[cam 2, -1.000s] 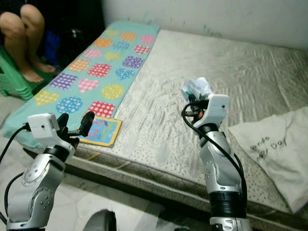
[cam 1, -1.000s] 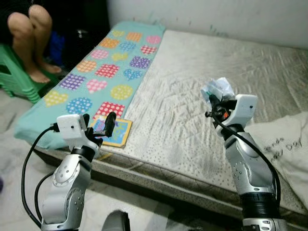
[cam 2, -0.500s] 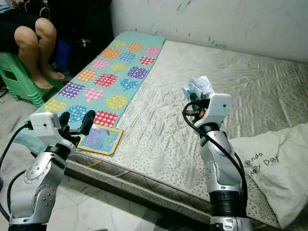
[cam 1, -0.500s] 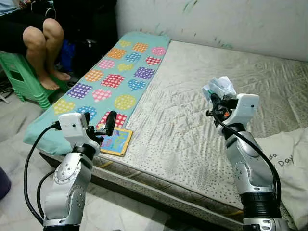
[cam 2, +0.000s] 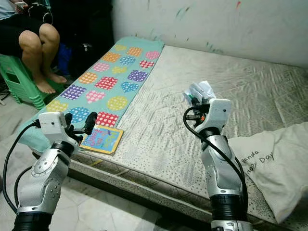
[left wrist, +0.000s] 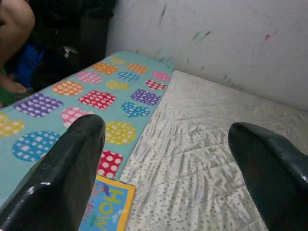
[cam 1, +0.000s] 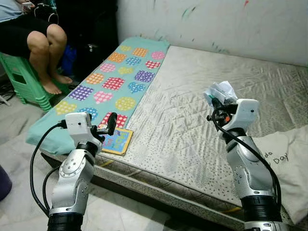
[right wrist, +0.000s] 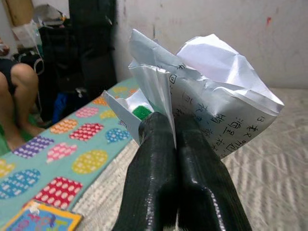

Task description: Clean up the room

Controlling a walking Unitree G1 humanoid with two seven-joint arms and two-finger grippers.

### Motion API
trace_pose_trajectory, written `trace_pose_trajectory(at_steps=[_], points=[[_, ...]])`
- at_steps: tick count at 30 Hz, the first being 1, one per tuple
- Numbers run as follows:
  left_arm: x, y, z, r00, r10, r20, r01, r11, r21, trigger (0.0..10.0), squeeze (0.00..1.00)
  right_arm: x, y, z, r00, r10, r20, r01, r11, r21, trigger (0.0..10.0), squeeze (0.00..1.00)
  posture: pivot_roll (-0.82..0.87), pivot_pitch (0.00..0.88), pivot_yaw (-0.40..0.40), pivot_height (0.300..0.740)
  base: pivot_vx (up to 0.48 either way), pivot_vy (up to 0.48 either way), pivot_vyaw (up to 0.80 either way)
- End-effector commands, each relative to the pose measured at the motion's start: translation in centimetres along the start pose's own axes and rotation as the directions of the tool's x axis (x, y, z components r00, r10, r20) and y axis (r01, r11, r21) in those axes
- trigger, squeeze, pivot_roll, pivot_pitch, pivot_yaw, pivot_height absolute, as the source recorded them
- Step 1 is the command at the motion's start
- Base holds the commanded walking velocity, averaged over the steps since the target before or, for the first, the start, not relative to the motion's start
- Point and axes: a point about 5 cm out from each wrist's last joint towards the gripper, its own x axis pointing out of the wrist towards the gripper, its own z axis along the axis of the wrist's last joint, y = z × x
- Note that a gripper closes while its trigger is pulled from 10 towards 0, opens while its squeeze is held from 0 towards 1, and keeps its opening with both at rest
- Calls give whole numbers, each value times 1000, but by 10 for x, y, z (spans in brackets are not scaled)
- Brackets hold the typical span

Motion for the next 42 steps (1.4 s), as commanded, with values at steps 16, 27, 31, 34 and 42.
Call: trace_pose_trajectory(at_steps=[16,27,31,34,42], points=[[-44,26,-23,994,96,-42,-93,993,69,10000,0,-42,-21,-33,989,-28,-147,14,995,-95,10000,0,-55,0,-16,740,0,0,0],[-55,20,-31,993,75,-92,-70,996,55,10000,0,-60,-33,-33,981,-69,-179,47,991,-126,10000,0,-63,0,-35,740,0,0,0],[-64,24,-36,989,89,-119,-80,994,75,10000,0,-69,-36,-37,975,-77,-209,44,986,-158,10000,0,-71,0,-27,740,0,0,0],[-71,28,-41,983,108,-146,-98,992,74,10000,0,-76,-43,-42,967,-98,-234,56,982,-178,10000,0,-72,0,-21,740,0,0,0],[-83,36,-52,967,145,-211,-137,989,55,10000,0,-90,-56,-63,931,-96,-351,17,975,-221,10000,0,-52,0,-56,740,0,0,0]])
